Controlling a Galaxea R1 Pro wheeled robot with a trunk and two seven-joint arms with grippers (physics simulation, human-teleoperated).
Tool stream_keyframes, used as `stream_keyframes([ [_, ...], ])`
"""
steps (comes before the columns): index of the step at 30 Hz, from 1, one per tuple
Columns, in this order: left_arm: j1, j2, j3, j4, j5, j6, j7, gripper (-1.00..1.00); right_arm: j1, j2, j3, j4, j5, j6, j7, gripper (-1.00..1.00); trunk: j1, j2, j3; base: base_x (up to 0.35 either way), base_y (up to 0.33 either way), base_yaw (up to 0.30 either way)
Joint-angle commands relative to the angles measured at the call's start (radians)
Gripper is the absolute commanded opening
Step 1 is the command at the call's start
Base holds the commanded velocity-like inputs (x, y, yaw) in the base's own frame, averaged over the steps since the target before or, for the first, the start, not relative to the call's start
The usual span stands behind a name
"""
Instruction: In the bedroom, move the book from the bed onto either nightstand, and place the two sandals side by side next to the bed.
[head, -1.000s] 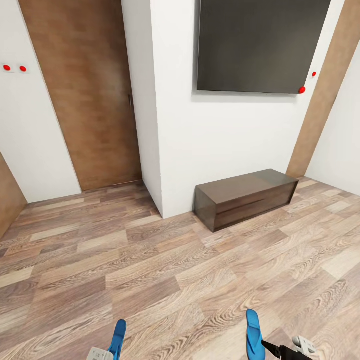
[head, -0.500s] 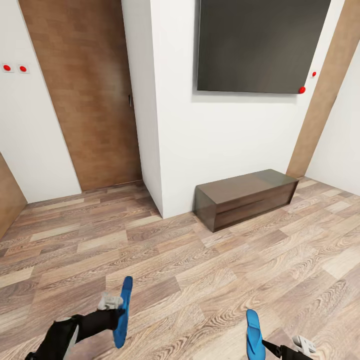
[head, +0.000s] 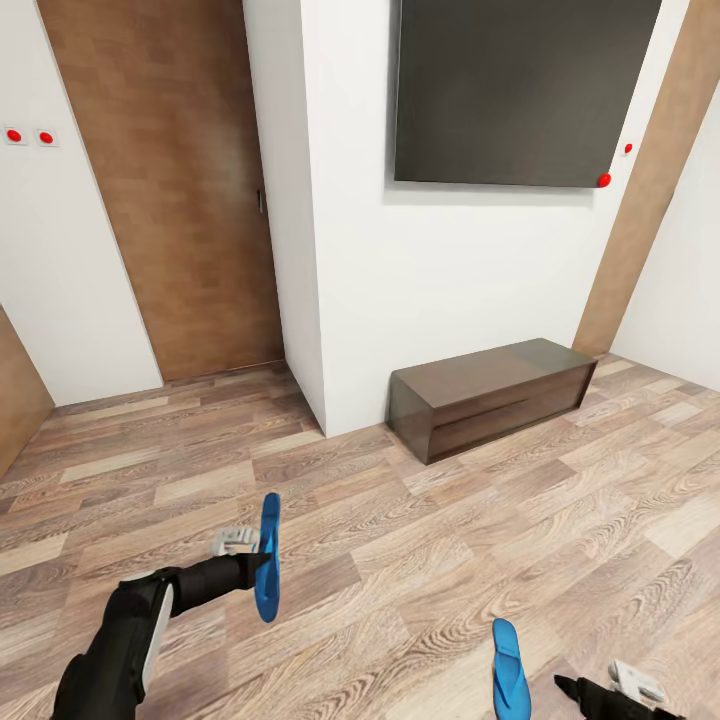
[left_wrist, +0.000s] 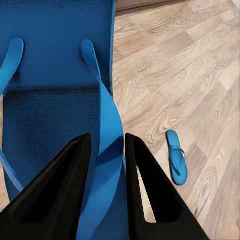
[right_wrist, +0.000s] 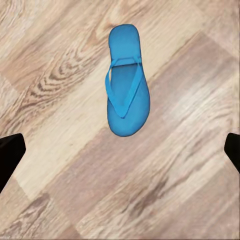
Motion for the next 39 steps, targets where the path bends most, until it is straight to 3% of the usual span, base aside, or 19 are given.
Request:
stream_keyframes([
  [1, -0.001, -0.001, -0.001, -0.001, -0.008, 0.006, -0.007, -1.00, -0.003, 0.000, -0.005, -0.035, -0.006, 0.058, -0.020, 1.00, 0.000, 0.000, -0.001, 0.000, 0.000, 0.000],
  [3, -0.001, 0.000, -0.021, -0.001, -0.009, 0.006, -0.005, -1.00, -0.007, 0.005, -0.005, -0.129, -0.006, 0.232, -0.050, 1.00, 0.000, 0.000, -0.001, 0.000, 0.000, 0.000],
  [4, -0.001, 0.000, -0.027, -0.001, -0.008, 0.006, -0.007, -1.00, -0.008, 0.019, -0.005, -0.169, -0.005, 0.295, -0.058, 1.00, 0.000, 0.000, -0.001, 0.000, 0.000, 0.000],
  [5, -0.001, 0.000, -0.031, -0.002, -0.008, 0.006, -0.008, -1.00, -0.012, 0.044, -0.005, -0.200, -0.005, 0.341, -0.074, 1.00, 0.000, 0.000, -0.001, 0.000, 0.000, 0.000],
  [6, -0.001, 0.000, -0.034, -0.002, -0.008, 0.006, -0.007, -1.00, -0.040, 0.092, -0.005, -0.227, 0.002, 0.384, -0.126, 1.00, 0.000, 0.000, -0.001, 0.000, 0.000, 0.000],
  [8, -0.001, 0.000, -0.035, -0.002, -0.009, 0.006, -0.006, -1.00, -0.128, 0.169, -0.005, -0.244, 0.039, 0.416, -0.283, 1.00, 0.000, 0.000, -0.001, 0.000, 0.000, 0.000],
  [10, -0.001, 0.001, -0.034, -0.002, -0.008, 0.006, -0.006, -1.00, -0.175, 0.231, -0.005, -0.248, 0.073, 0.426, -0.380, 1.00, 0.000, 0.000, -0.001, 0.000, 0.000, 0.000],
  [11, -0.001, 0.001, -0.034, -0.002, -0.008, 0.006, -0.007, -1.00, -0.188, 0.259, -0.005, -0.249, 0.085, 0.429, -0.408, 1.00, 0.000, 0.000, -0.001, 0.000, 0.000, 0.000],
  [14, -0.001, 0.000, -0.035, -0.001, -0.007, 0.006, -0.005, -1.00, -0.204, 0.303, -0.005, -0.250, 0.104, 0.433, -0.441, 1.00, 0.000, 0.000, -0.001, 0.000, 0.000, 0.000],
  [20, 0.001, -0.001, -0.036, 0.001, -0.007, 0.006, -0.003, -1.00, -0.211, 0.329, -0.004, -0.235, 0.151, 0.454, -0.457, 1.00, 0.000, 0.000, -0.001, 0.000, 0.000, 0.000],
  [22, 0.002, -0.002, -0.037, 0.002, -0.007, 0.006, -0.002, -1.00, -0.213, 0.331, -0.004, -0.219, 0.191, 0.473, -0.458, 1.00, 0.000, 0.000, -0.001, 0.000, 0.000, 0.000],
  [24, 0.002, -0.002, -0.037, 0.001, -0.007, 0.006, -0.002, -1.00, -0.222, 0.332, -0.005, -0.203, 0.264, 0.496, -0.458, 1.00, 0.000, 0.000, -0.001, 0.000, 0.000, 0.000],
  [27, 0.002, -0.002, -0.037, 0.001, -0.008, 0.006, -0.002, -1.00, -0.229, 0.328, -0.005, -0.194, 0.325, 0.528, -0.452, 1.00, 0.000, 0.000, -0.001, 0.000, 0.000, 0.000],
  [31, 0.002, -0.001, -0.038, 0.001, -0.010, 0.006, 0.002, -1.00, -0.232, 0.321, -0.006, -0.191, 0.349, 0.582, -0.448, 1.00, 0.000, 0.000, -0.001, 0.000, 0.000, 0.000],
  [39, 0.002, -0.001, -0.038, 0.001, -0.009, 0.006, 0.065, -1.00, -0.233, 0.315, -0.007, -0.191, 0.357, 0.601, -0.447, 1.00, 0.000, 0.000, -0.001, 0.000, 0.000, 0.000],
])
